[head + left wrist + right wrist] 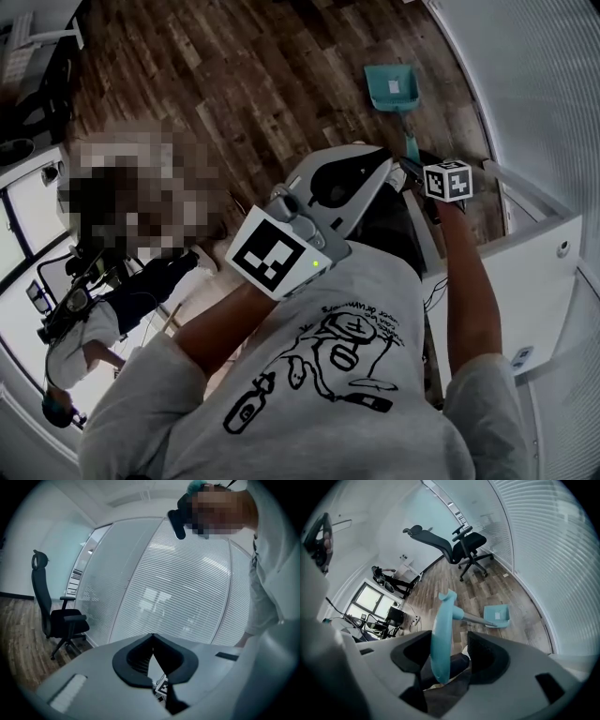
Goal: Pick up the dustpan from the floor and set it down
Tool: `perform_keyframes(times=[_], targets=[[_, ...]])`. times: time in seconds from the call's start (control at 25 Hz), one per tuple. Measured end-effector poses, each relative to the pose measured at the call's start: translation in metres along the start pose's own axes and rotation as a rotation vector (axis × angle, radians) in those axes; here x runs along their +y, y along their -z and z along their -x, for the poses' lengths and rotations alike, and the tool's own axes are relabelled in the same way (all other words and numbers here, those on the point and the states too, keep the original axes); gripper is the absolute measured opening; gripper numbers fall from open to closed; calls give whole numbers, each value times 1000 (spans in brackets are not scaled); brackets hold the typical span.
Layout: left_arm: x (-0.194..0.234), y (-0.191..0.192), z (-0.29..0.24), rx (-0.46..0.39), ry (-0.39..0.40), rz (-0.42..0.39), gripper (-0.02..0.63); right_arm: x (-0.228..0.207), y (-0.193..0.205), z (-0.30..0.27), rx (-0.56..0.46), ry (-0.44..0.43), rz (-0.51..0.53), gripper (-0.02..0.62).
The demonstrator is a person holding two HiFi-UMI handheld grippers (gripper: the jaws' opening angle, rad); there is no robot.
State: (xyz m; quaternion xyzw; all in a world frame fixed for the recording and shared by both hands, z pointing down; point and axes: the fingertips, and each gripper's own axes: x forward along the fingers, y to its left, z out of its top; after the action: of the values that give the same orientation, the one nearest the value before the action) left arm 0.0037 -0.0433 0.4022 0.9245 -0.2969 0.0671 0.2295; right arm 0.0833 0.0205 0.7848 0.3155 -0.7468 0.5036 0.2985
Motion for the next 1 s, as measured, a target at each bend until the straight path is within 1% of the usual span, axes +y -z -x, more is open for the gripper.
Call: perform_keyframes(times=[0.2, 0.4, 0.44, 0.52, 0.64, 0.84, 1.0], targets=[[3, 6, 0, 16, -7, 8, 2, 3, 0, -9, 8, -38, -14, 201], [5, 10, -1, 19, -14, 12, 2, 3, -3, -13, -4, -53, -32, 196], [5, 10, -1, 21, -16, 12, 2, 3, -3, -13, -5, -53, -36, 188], [6, 11, -1, 25, -18, 13, 2, 2, -4, -13, -13, -57, -55, 151], [7, 13, -2, 28, -20, 17, 2, 2, -9, -11, -59, -72, -93, 30], [8, 14, -4, 29, -20, 10, 2, 9, -12, -16, -72, -90, -77, 18], [7, 12, -7, 33, -22, 12, 2, 8, -15, -15, -82, -85, -77, 17]])
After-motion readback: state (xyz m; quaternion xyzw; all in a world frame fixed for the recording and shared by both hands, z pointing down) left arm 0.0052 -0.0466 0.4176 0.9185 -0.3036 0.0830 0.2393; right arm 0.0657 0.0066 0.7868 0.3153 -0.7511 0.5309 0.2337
